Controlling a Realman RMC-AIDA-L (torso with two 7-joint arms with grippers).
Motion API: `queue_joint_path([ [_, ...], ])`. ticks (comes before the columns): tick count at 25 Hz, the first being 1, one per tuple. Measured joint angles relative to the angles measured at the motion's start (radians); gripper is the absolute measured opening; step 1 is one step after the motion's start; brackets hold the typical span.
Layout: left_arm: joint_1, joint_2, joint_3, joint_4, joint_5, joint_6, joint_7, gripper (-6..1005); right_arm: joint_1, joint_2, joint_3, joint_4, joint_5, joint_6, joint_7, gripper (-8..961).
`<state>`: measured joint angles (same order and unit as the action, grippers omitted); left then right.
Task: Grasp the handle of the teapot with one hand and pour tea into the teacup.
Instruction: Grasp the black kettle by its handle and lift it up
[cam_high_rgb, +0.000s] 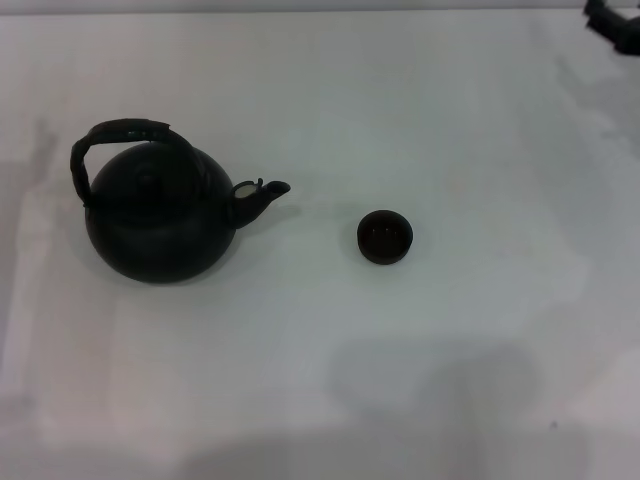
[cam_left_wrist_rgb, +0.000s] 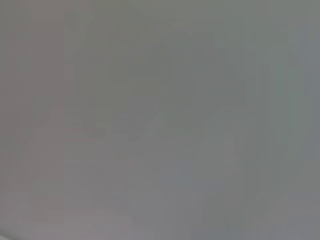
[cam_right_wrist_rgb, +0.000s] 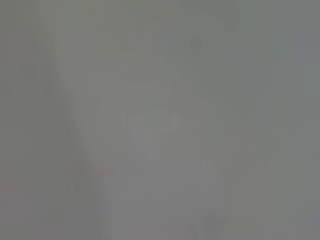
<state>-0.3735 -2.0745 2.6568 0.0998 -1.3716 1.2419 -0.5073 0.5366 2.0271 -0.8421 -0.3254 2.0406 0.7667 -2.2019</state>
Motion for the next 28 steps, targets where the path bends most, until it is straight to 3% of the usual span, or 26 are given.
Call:
queue_joint_path([
  [7, 0.048, -0.005, 0.0, 0.009, 0.034, 0.05, 0.028, 875, 0.035, 0.001, 0.009, 0.199, 0.357, 0.103, -0.458, 829],
  [10, 0.081, -0.007, 0.0, 0.012, 0.044, 0.104, 0.029, 875, 0.032, 0.001, 0.011, 0.235, 0.458, 0.15, -0.526, 829],
  [28, 0.291, -0.003, 0.012, 0.005, 0.23, 0.358, 0.031, 875, 0.061, -0.011, 0.169, 0.233, 0.492, 0.054, -0.52, 829],
])
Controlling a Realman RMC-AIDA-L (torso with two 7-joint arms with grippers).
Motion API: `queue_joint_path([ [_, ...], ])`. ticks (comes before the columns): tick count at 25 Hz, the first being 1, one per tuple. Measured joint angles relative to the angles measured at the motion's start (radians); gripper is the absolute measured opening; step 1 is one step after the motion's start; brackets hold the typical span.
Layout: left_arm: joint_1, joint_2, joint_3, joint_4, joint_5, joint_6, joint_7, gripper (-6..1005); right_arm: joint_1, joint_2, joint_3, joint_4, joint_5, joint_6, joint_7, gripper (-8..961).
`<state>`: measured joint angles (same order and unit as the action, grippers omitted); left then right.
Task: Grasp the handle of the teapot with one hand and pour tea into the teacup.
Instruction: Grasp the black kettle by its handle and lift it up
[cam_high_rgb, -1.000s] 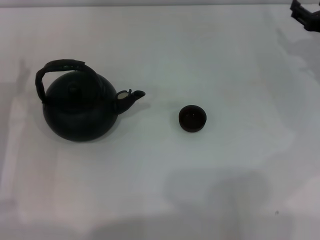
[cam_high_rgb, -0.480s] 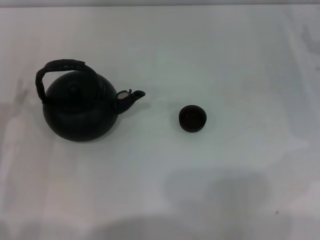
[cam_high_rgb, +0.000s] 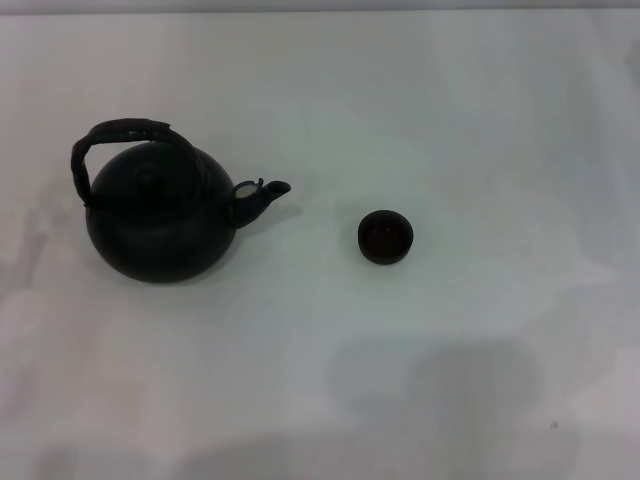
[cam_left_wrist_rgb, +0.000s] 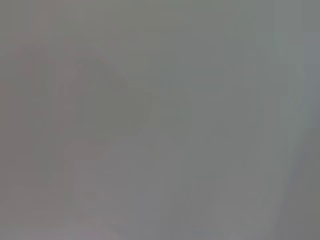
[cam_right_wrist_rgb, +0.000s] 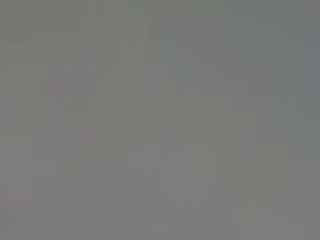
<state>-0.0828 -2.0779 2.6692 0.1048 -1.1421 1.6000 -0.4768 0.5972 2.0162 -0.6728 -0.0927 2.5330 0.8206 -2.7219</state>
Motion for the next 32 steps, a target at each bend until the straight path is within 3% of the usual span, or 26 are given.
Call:
queue_joint_path([
  [11, -0.031, 0.008, 0.051, -0.059, 0.252, 0.027, 0.001, 873, 0.01, -0.003, 0.039, -0.01, 0.001, -0.006, 0.001, 829],
  [21, -0.053, 0.001, 0.047, -0.069, 0.264, 0.007, 0.006, 872, 0.013, -0.005, 0.039, -0.01, 0.001, -0.007, 0.004, 829],
  [32, -0.13, 0.003, 0.051, -0.07, 0.267, -0.108, 0.007, 872, -0.007, -0.004, 0.039, -0.012, 0.001, -0.008, 0.015, 829],
])
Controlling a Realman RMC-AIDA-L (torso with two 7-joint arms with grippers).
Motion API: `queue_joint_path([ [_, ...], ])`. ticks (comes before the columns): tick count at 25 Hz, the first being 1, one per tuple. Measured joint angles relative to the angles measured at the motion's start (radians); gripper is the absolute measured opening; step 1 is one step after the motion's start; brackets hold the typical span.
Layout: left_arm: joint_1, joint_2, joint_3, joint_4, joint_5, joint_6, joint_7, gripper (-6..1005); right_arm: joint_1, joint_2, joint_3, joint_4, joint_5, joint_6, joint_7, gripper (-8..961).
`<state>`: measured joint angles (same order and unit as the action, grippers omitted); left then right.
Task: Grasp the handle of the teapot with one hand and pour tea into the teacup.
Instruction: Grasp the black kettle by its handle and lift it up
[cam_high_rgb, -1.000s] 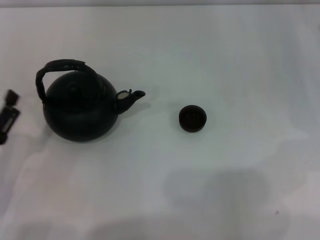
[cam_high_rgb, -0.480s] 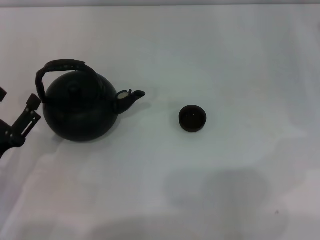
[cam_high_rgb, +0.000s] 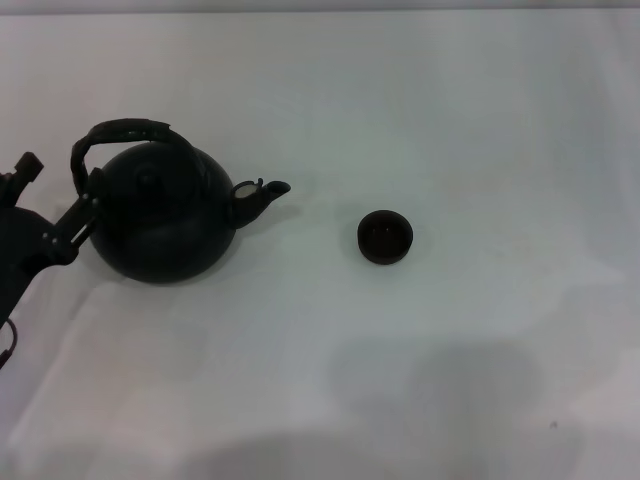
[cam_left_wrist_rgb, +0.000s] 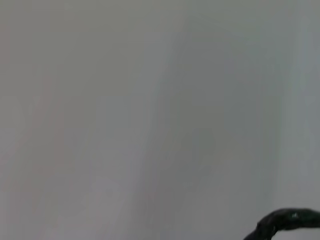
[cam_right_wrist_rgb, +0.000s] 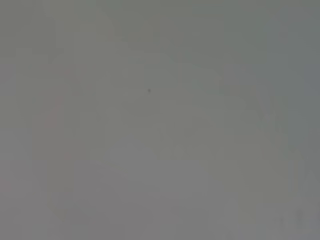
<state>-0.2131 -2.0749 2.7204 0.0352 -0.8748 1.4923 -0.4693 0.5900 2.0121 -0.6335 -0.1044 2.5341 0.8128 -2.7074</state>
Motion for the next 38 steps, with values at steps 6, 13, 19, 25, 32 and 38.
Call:
queue_joint_path([
  [6, -0.018, -0.001, 0.001, 0.0, 0.003, -0.034, 0.0, 873, -0.002, 0.0, 0.0, 0.0, 0.0, 0.001, 0.004, 829],
  [13, -0.032, -0.002, 0.001, 0.0, 0.004, -0.066, 0.0, 873, 0.002, 0.001, 0.0, 0.0, 0.0, 0.001, 0.005, 829],
  [19, -0.047, -0.002, 0.002, 0.003, 0.01, -0.085, 0.0, 849, 0.006, 0.002, 0.0, 0.0, 0.0, 0.0, 0.005, 829],
  [25, -0.048, -0.002, 0.002, 0.008, 0.01, -0.085, 0.0, 667, 0.007, 0.002, 0.0, 0.0, 0.0, 0.0, 0.005, 829],
  [32, -0.045, -0.004, 0.002, 0.011, 0.008, -0.08, 0.0, 508, 0.008, 0.002, 0.0, 0.0, 0.0, 0.0, 0.005, 829],
  [38, -0.047, -0.004, -0.003, 0.011, 0.004, -0.08, -0.006, 355, 0.008, 0.001, 0.0, 0.0, 0.0, 0.0, 0.005, 829],
])
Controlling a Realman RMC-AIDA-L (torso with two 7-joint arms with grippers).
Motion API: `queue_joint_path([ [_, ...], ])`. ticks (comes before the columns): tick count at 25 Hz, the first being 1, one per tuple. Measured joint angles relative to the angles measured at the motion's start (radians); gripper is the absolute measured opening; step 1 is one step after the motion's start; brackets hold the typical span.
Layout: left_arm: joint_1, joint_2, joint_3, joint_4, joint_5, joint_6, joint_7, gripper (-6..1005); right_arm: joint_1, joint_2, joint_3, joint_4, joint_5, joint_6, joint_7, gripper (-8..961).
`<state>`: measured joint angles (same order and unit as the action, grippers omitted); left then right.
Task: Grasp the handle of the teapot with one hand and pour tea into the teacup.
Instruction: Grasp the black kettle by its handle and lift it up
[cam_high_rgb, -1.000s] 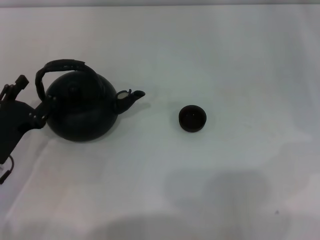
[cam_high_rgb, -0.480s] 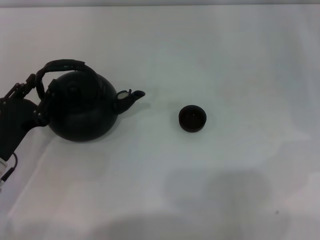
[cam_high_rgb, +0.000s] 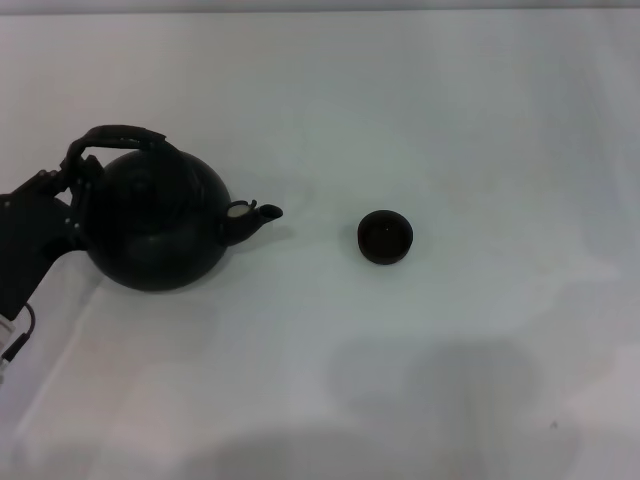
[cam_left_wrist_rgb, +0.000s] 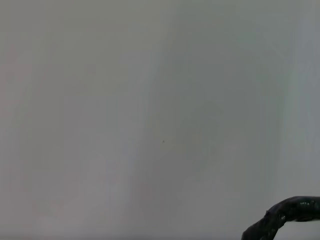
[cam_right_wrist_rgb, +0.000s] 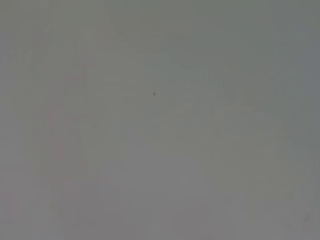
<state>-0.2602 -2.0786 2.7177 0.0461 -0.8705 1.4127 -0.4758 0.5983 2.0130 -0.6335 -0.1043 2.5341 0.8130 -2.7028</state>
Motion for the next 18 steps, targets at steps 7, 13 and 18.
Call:
queue_joint_path([
  [7, -0.004, 0.001, -0.003, 0.013, -0.003, 0.01, 0.0, 159, -0.001, 0.0, 0.0, 0.0, 0.0, 0.0, 0.0, 829],
  [13, -0.04, 0.002, -0.004, 0.014, -0.017, 0.05, 0.005, 151, -0.001, 0.0, 0.0, 0.0, 0.0, 0.0, 0.0, 829],
  [18, -0.096, 0.003, -0.004, 0.013, -0.032, 0.065, 0.011, 151, 0.0, 0.003, -0.004, 0.0, 0.0, 0.0, 0.0, 829],
])
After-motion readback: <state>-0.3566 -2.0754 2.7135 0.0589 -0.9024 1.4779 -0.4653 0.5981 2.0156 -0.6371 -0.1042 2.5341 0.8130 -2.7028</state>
